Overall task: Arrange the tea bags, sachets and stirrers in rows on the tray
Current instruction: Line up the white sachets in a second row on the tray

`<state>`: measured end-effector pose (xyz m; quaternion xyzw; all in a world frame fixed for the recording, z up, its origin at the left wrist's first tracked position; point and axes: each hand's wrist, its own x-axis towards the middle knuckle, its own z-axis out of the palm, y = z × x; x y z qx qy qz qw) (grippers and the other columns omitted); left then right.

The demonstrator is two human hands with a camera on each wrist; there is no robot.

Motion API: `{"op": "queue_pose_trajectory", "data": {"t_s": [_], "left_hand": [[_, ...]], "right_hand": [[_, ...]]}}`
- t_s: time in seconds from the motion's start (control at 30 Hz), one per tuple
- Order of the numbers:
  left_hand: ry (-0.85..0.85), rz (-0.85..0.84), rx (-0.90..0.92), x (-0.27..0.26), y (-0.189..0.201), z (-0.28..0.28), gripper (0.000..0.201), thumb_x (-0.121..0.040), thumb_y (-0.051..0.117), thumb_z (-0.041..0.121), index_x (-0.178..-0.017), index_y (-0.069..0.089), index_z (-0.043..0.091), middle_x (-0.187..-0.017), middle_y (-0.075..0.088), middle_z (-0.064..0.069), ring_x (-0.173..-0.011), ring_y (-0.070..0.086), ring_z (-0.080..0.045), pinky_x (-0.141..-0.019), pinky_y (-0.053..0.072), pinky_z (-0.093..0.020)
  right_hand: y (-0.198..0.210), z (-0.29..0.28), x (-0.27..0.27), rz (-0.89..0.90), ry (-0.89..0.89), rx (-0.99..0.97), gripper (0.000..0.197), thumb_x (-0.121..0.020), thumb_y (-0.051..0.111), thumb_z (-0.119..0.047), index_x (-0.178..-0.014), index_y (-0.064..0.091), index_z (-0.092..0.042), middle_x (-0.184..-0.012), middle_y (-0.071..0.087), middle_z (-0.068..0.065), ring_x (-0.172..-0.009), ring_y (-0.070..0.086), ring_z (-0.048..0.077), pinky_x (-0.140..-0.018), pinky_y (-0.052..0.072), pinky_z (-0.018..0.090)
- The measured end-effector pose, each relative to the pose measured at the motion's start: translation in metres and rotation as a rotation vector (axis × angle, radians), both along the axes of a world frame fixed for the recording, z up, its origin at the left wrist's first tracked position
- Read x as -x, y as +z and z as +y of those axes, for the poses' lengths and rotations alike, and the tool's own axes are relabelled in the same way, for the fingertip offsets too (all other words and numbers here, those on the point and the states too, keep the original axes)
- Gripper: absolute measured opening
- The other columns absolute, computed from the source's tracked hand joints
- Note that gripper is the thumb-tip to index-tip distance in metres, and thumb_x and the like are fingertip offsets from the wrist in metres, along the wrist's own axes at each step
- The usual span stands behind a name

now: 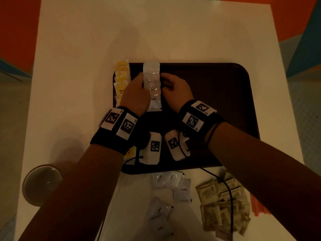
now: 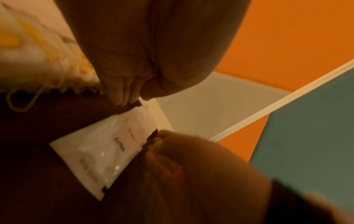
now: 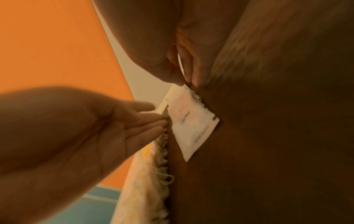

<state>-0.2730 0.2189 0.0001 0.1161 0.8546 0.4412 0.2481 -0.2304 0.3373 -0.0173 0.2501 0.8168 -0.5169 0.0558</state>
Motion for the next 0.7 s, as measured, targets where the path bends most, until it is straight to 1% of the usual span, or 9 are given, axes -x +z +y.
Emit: {"op": "queue_pose_trajectory", "data": {"t_s": [0.07, 0.1, 0.17, 0.2, 0.3, 0.4, 0.53, 0.6, 0.7], "left_hand": [[0.046, 0.008, -0.086, -0.015, 0.021, -0.009, 0.05, -0.086, 0.03, -0.011, -0.129, 0.047, 0.01, -0.109, 0.05, 0.008, -0.099, 0.049, -0.004, -0.073, 0.035, 0.001], [0.073, -0.001, -0.121, -0.025, 0.029, -0.015, 0.051, -0.087, 0.032, -0.011, -0.13, 0.046, 0.012, -0.115, 0.051, 0.011, -0.101, 0.05, 0.0, -0.079, 0.036, 0.003], [0.092, -0.01, -0.164, -0.045, 0.039, -0.03, 0.046, -0.09, 0.038, -0.005, -0.13, 0.048, 0.014, -0.123, 0.055, 0.009, -0.107, 0.053, 0.002, -0.092, 0.041, -0.007], [0.076, -0.024, -0.178, -0.058, 0.041, -0.038, 0.041, -0.091, 0.041, -0.001, -0.127, 0.051, 0.017, -0.118, 0.058, 0.01, -0.104, 0.054, 0.006, -0.091, 0.043, -0.009], [-0.06, -0.046, -0.128, -0.109, 0.049, -0.061, 0.033, -0.092, 0.046, 0.006, -0.115, 0.055, 0.027, -0.102, 0.056, 0.025, -0.095, 0.054, 0.012, -0.079, 0.043, -0.002], [-0.189, 0.006, -0.033, -0.162, 0.045, -0.08, 0.029, -0.089, 0.054, 0.006, -0.11, 0.059, 0.027, -0.097, 0.052, 0.026, -0.085, 0.054, 0.009, -0.077, 0.037, 0.005], [-0.286, -0.065, 0.127, -0.213, 0.028, -0.107, 0.031, -0.088, 0.055, 0.013, -0.117, 0.055, 0.023, -0.097, 0.046, 0.018, -0.081, 0.05, 0.003, -0.074, 0.037, 0.002], [-0.304, -0.107, 0.205, -0.233, 0.019, -0.119, 0.041, -0.088, 0.057, 0.024, -0.128, 0.046, 0.024, -0.107, 0.041, 0.015, -0.096, 0.048, -0.001, -0.081, 0.036, 0.0], [-0.349, -0.07, 0.363, -0.255, 0.002, -0.126, 0.07, -0.082, 0.061, 0.043, -0.141, 0.027, 0.025, -0.131, 0.033, 0.007, -0.121, 0.034, -0.013, -0.102, 0.033, -0.021]], "right_hand": [[0.007, 0.004, -0.012, -0.029, -0.008, 0.012, 0.047, -0.087, 0.047, 0.001, -0.132, 0.047, -0.011, -0.137, 0.05, 0.007, -0.126, 0.048, 0.017, -0.102, 0.038, 0.023], [0.013, 0.005, -0.021, -0.039, -0.009, 0.018, 0.046, -0.087, 0.048, 0.001, -0.132, 0.047, -0.011, -0.137, 0.05, 0.005, -0.125, 0.048, 0.016, -0.103, 0.038, 0.025], [0.024, 0.004, -0.043, -0.032, 0.019, 0.062, 0.042, -0.086, 0.052, 0.003, -0.126, 0.052, -0.01, -0.129, 0.055, 0.006, -0.117, 0.053, 0.015, -0.102, 0.042, 0.027], [0.029, 0.003, -0.056, -0.027, 0.053, 0.098, 0.04, -0.085, 0.053, 0.004, -0.123, 0.054, -0.008, -0.122, 0.059, 0.006, -0.109, 0.056, 0.014, -0.1, 0.045, 0.026], [0.043, -0.002, -0.103, -0.085, 0.23, 0.145, 0.032, -0.084, 0.058, 0.003, -0.114, 0.06, -0.008, -0.1, 0.064, 0.0, -0.085, 0.059, 0.001, -0.08, 0.048, 0.009], [0.046, -0.008, -0.149, -0.209, 0.384, -0.023, 0.024, -0.085, 0.061, -0.009, -0.108, 0.063, -0.016, -0.094, 0.063, -0.007, -0.078, 0.056, -0.005, -0.07, 0.044, 0.002], [0.039, -0.015, -0.199, -0.295, 0.486, -0.25, 0.03, -0.086, 0.06, -0.011, -0.116, 0.059, -0.013, -0.112, 0.062, 0.003, -0.098, 0.057, 0.012, -0.086, 0.045, 0.018], [0.033, -0.017, -0.218, -0.301, 0.482, -0.339, 0.03, -0.086, 0.06, -0.017, -0.116, 0.058, -0.013, -0.115, 0.059, 0.005, -0.105, 0.055, 0.016, -0.092, 0.043, 0.024], [0.024, -0.025, -0.236, -0.301, 0.41, -0.398, 0.038, -0.084, 0.063, -0.026, -0.119, 0.055, -0.015, -0.122, 0.054, 0.004, -0.114, 0.049, 0.018, -0.095, 0.037, 0.024]]}}
